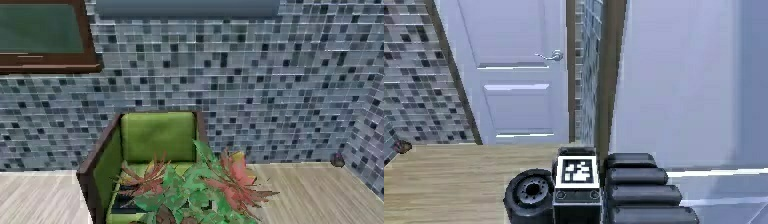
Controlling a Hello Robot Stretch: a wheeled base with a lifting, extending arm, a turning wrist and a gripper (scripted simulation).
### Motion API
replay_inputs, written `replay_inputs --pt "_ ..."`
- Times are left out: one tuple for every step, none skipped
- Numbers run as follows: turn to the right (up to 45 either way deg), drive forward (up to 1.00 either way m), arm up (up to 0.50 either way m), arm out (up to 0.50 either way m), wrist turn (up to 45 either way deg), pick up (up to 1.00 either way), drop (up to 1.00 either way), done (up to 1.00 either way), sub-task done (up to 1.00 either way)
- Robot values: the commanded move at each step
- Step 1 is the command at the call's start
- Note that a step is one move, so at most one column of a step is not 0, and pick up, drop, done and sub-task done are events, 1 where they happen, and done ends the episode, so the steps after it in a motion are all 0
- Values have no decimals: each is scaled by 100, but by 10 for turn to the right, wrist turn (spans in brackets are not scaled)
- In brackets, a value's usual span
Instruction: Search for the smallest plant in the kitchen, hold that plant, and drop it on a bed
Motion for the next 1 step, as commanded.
replay_inputs --pt "-450 0 0 0 0 0 0 0 0"
